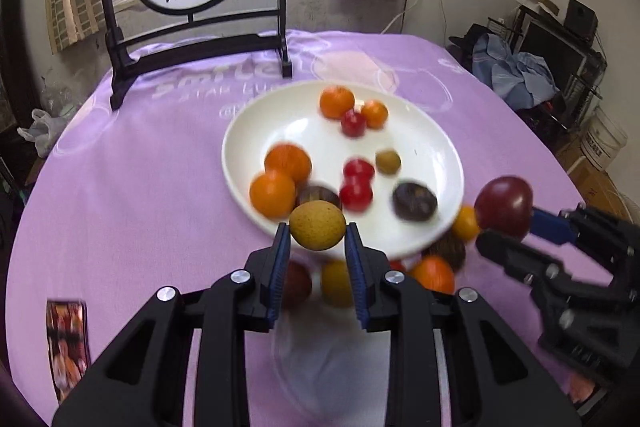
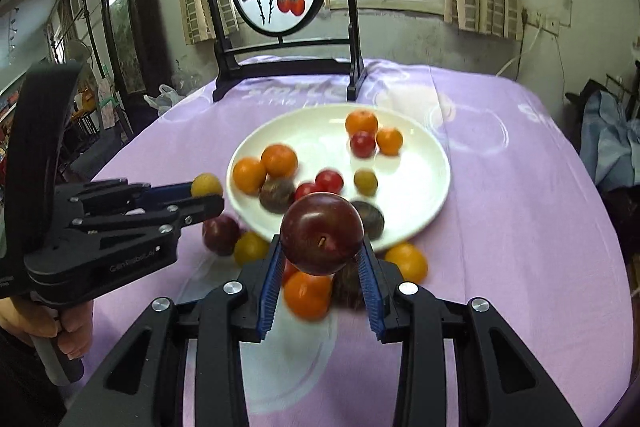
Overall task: Organize fruits
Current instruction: 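Grasp the small yellow fruit with the left tool while the right tool grasps a dark red tomato, then release the yellow fruit on the plate with the left tool while the right tool releases the dark red tomato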
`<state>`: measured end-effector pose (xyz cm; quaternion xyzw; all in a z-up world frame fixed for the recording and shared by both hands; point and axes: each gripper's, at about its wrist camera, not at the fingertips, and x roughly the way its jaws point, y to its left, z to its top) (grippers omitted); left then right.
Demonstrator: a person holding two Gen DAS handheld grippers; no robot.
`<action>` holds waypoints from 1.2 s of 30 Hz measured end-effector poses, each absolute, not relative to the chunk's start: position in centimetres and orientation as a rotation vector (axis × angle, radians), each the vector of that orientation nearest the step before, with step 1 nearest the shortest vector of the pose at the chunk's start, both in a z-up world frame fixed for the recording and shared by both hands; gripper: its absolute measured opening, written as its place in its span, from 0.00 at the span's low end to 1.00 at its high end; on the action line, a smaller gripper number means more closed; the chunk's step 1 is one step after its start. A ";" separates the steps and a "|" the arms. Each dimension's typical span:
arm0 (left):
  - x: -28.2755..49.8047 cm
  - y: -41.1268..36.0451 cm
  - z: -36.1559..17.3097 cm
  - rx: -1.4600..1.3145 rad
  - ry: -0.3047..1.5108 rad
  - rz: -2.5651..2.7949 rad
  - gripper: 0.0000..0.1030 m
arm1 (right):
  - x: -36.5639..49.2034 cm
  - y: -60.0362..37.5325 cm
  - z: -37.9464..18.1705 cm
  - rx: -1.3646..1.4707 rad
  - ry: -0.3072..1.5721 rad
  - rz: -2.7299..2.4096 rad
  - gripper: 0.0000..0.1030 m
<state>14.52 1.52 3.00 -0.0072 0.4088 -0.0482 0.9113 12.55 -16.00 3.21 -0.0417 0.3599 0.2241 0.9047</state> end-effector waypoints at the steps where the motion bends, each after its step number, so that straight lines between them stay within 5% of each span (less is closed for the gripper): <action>1: 15.8 1.4 3.2 -0.027 0.846 -0.100 0.26 | 13.5 -15.8 3.0 -0.087 0.747 0.457 0.36; 10: 22.8 1.1 1.7 -0.031 0.923 -0.031 0.28 | 19.7 -14.2 0.9 -0.116 0.807 0.430 0.38; 12: 23.3 1.2 1.4 -0.037 0.923 -0.012 0.48 | 20.3 -14.1 0.7 -0.110 0.809 0.440 0.40; 15: 23.1 1.1 1.5 -0.018 0.904 0.006 0.63 | 20.2 -14.2 1.0 -0.110 0.781 0.435 0.50; 36: 13.8 3.3 1.0 -0.066 0.909 0.014 0.70 | 10.8 -17.9 -0.2 -0.093 0.835 0.460 0.50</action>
